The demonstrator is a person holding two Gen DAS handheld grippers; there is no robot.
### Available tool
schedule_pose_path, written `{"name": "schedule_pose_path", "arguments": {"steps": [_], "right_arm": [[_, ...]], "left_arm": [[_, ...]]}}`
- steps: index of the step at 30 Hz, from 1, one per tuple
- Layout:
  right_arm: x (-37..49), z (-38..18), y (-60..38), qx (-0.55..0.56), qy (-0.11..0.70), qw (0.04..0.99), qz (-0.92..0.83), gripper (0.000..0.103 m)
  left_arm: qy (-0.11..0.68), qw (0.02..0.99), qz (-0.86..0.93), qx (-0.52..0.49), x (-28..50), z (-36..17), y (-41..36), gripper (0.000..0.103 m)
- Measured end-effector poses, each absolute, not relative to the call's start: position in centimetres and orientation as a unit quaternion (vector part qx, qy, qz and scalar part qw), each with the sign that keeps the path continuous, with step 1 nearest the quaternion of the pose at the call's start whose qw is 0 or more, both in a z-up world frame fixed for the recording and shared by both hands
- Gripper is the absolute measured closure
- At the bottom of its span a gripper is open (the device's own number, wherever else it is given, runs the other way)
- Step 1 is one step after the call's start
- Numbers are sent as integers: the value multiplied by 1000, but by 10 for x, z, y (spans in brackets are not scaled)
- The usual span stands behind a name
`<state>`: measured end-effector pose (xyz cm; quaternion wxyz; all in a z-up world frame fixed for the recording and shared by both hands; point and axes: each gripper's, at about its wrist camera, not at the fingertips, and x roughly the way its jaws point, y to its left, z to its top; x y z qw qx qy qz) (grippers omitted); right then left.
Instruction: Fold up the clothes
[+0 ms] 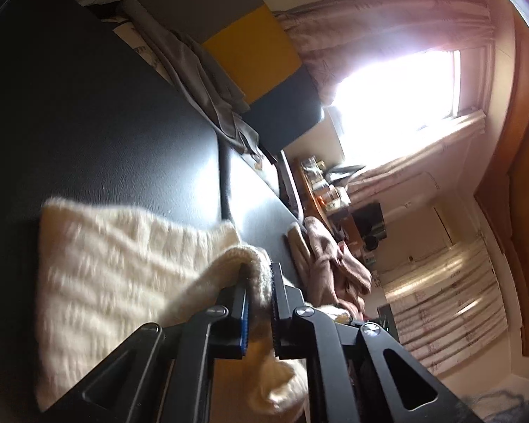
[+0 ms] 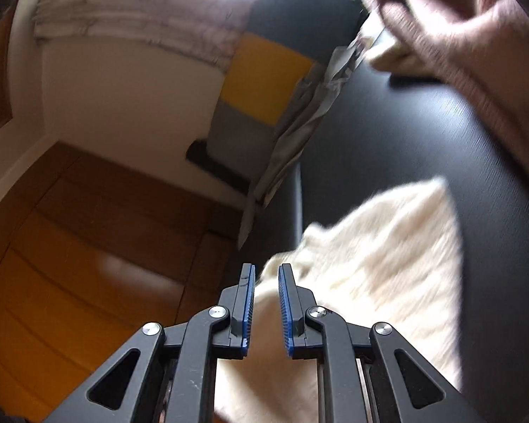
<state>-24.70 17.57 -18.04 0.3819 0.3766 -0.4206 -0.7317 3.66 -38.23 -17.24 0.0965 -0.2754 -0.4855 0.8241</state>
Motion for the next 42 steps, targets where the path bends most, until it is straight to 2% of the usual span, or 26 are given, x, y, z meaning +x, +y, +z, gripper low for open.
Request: {"name": "schedule_pose_path", "arguments": {"steps": [3,6,7,8,9,10,11,12,15,19,21,22,23,27,33,36,38,39,40,42], "right_arm": [[-262,-186,181,387,-410,352,-748,88],[-262,-176,171,397,-352,360,-767,86],[-259,-170,165,398,-326,366,-776,79],[-255,-162,157,399,-287,376,-786,64],[-250,-155,148,400,-245,383,-796,52],[-245,-148,138,400,-202,390,-805,31],[-239,-142,129,395,-155,396,-814,21],[-235,-138,120,391,-110,402,-821,20],[-233,-135,92,383,-12,413,-826,20],[-245,-142,58,404,70,412,-814,21],[-254,-151,44,427,102,407,-801,41],[-256,-155,40,436,114,405,-795,75],[-256,-157,39,438,120,404,-794,90],[-256,-163,38,445,130,401,-790,90],[-260,-168,42,456,109,399,-788,85],[-265,-170,46,463,95,397,-787,77],[-268,-172,51,468,85,394,-786,67],[-269,-173,53,470,80,393,-786,65],[-270,-174,52,470,76,395,-786,65],[-269,-175,51,465,76,398,-787,65]], "left_arm": [[-499,79,813,-290,19,-187,-392,96],[-508,61,802,-310,12,-202,-397,96],[-503,57,803,-314,14,-202,-397,94],[-499,53,804,-318,17,-202,-398,89],[-495,49,806,-322,19,-202,-399,87],[-490,45,807,-325,22,-202,-400,86],[-486,41,809,-329,24,-202,-400,84],[-482,37,810,-333,27,-202,-401,83],[-448,15,830,-333,41,-190,-406,77],[-371,-33,867,-330,61,-175,-410,60],[-316,-53,885,-338,67,-170,-410,57],[-296,-52,890,-344,68,-169,-409,57],[-277,-48,894,-349,68,-167,-408,57],[-209,-7,904,-372,55,-164,-397,57],[-208,72,888,-403,24,-172,-389,56],[-197,90,883,-417,14,-177,-383,56],[-192,96,875,-434,8,-185,-381,58],[-194,101,869,-444,5,-189,-379,58],[-195,102,866,-449,4,-190,-378,60],[-197,94,872,-438,6,-186,-376,83]]}}
